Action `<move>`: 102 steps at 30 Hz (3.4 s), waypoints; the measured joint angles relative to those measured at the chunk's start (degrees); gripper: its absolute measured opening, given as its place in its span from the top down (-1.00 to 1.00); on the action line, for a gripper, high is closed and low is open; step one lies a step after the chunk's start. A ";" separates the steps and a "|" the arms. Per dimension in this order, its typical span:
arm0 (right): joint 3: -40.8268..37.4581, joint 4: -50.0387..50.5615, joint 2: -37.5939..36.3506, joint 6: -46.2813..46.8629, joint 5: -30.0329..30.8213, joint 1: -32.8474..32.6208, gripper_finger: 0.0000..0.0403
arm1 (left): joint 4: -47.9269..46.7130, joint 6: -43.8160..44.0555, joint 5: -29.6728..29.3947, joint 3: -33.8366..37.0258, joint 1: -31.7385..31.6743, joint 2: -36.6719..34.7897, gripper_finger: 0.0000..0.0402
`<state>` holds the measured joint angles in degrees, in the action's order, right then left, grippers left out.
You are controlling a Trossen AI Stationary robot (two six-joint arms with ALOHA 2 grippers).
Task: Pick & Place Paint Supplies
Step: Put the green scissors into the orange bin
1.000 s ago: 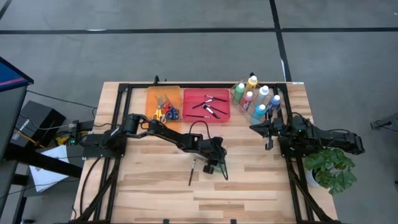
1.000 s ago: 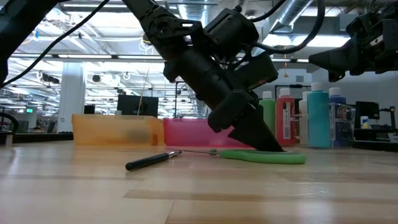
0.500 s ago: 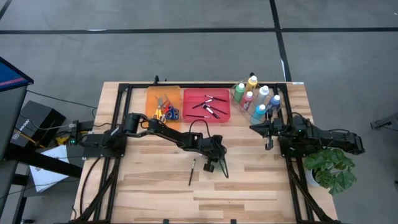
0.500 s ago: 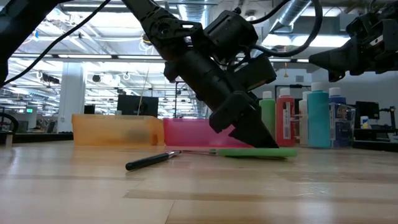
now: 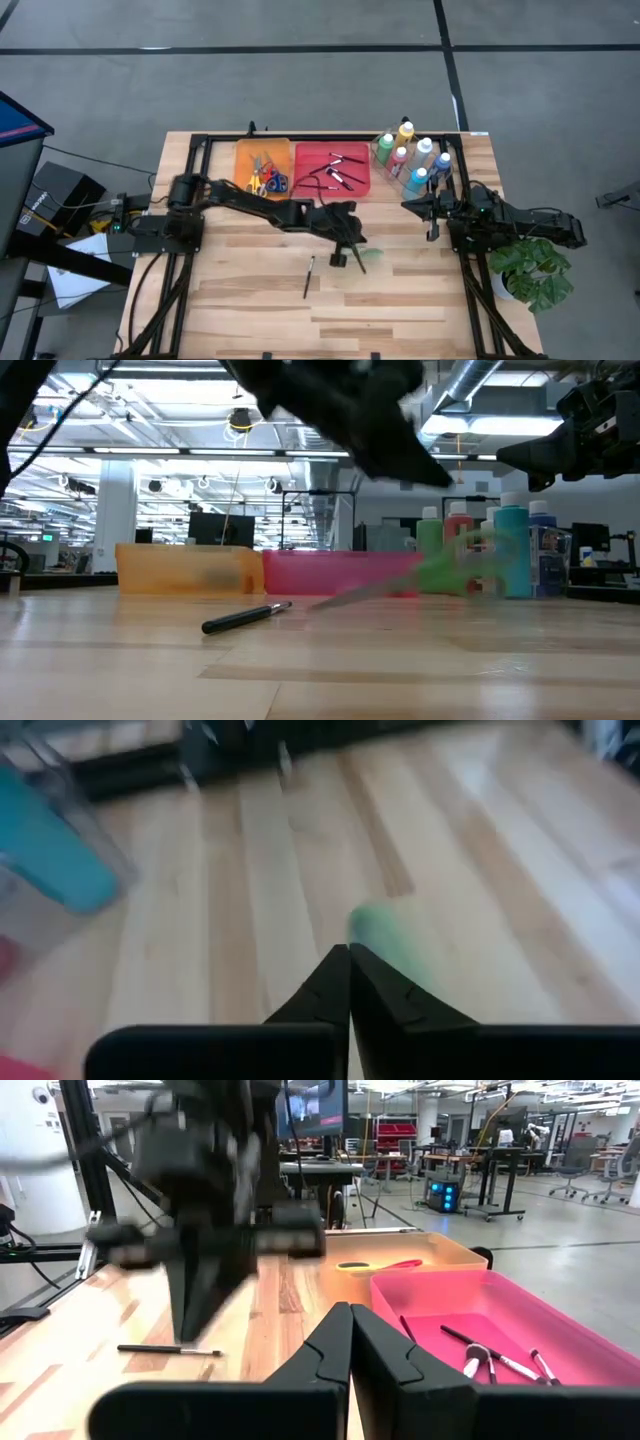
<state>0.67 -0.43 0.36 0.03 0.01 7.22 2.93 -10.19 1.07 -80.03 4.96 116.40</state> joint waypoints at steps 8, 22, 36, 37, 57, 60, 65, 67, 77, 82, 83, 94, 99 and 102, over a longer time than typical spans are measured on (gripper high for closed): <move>0.00 0.02 0.00 0.00 0.00 0.00 1.00 | -2.17 1.90 -7.16 3.02 0.76 -17.97 0.99; 0.02 0.09 0.02 -0.02 0.00 0.00 1.00 | 3.18 9.41 -12.43 14.27 0.41 -20.28 1.00; 0.01 0.01 0.00 -0.01 0.01 0.00 1.00 | 1.58 10.61 -12.73 -2.53 -0.62 6.43 0.87; 0.00 0.01 0.00 -0.02 0.00 0.00 1.00 | 1.32 10.58 -12.20 -4.26 -0.89 7.61 0.82; 0.00 0.02 0.00 -0.02 0.00 -0.02 1.00 | -2.64 8.99 -5.62 -14.18 -0.75 18.24 0.24; 0.00 0.01 0.00 -0.01 0.00 -0.02 1.00 | -2.84 8.98 -5.64 -14.18 -0.75 18.33 0.25; 0.00 0.02 0.00 0.00 0.00 -0.02 1.00 | -2.94 8.97 -5.67 -14.21 -0.75 18.65 0.25; 0.00 0.02 0.00 -0.02 0.00 -0.02 1.00 | -3.25 8.96 -5.71 -14.21 -0.77 18.65 0.25; 0.02 0.02 0.00 -0.02 0.00 -0.02 1.00 | -16.84 11.16 -11.70 -14.63 -1.38 17.93 0.36; 0.01 0.02 0.00 0.00 0.00 -0.02 1.00 | -22.00 15.38 -12.93 -14.16 -1.73 15.96 0.40; 0.00 0.02 0.00 0.00 0.00 -0.02 1.00 | -22.88 16.81 -13.59 -14.10 -1.71 15.44 0.40; 0.00 0.02 0.00 0.00 0.00 -0.02 1.00 | -38.74 21.23 -18.96 -13.81 -2.64 10.21 0.41; 0.01 0.02 0.00 0.00 0.00 -0.02 1.00 | -38.13 21.64 -17.12 -14.09 -3.71 11.31 0.41; 0.02 0.02 0.00 -0.02 0.00 -0.02 1.00 | -37.12 21.65 -16.61 -14.10 -3.98 11.59 0.41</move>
<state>0.68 -0.40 0.36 0.02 0.01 7.20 -34.18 11.46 -15.54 -94.13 0.98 127.98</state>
